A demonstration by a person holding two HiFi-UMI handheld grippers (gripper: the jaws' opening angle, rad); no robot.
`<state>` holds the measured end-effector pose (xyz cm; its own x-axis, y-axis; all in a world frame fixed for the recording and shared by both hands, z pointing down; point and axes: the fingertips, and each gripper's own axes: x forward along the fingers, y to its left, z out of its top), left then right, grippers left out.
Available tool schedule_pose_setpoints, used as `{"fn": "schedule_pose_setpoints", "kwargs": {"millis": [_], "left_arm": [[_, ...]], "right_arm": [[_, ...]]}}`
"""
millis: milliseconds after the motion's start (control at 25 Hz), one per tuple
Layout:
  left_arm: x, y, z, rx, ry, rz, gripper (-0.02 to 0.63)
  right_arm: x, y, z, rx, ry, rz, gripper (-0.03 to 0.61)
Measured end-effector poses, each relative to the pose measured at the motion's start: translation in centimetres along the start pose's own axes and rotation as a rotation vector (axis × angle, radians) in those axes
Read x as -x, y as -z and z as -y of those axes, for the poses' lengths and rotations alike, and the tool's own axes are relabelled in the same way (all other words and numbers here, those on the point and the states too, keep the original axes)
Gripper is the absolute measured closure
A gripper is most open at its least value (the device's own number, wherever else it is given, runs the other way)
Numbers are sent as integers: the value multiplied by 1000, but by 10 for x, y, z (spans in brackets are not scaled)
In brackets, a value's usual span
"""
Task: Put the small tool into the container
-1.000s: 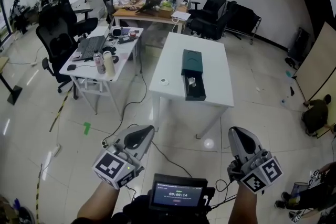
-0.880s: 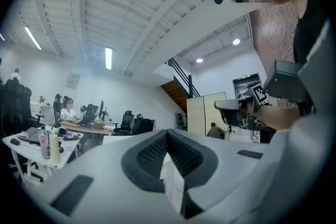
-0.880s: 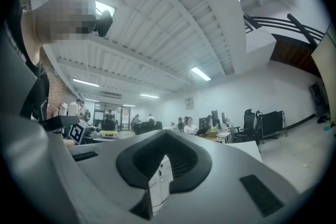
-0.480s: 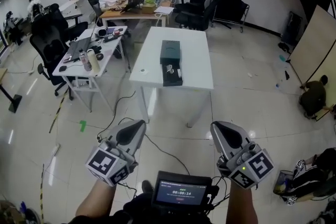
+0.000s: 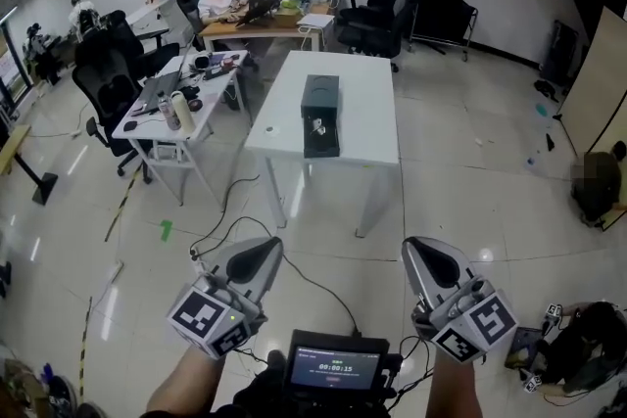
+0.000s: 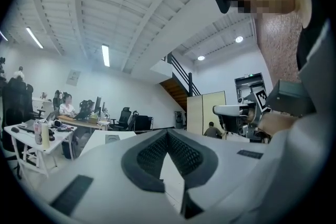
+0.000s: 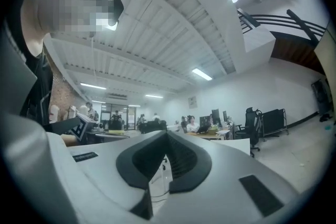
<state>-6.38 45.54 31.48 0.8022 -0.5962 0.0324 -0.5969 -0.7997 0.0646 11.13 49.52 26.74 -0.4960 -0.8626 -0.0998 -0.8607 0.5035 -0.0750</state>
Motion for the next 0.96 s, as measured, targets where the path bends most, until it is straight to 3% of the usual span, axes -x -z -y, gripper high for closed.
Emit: {"fn": "schedule_pose_setpoints", "kwargs": {"millis": [280,800,960], "left_arm": [[33,-6,-11,-25,0,12,604],[61,-1,-40,-7,1,12,604],[67,-1,-39,43,10,28,604]], "right_arm": [[7,8,-21,-45,63,24,572],[-18,13,-50,-27,67,7,572],[-17,19,-56,-35,66,-12,572]]}}
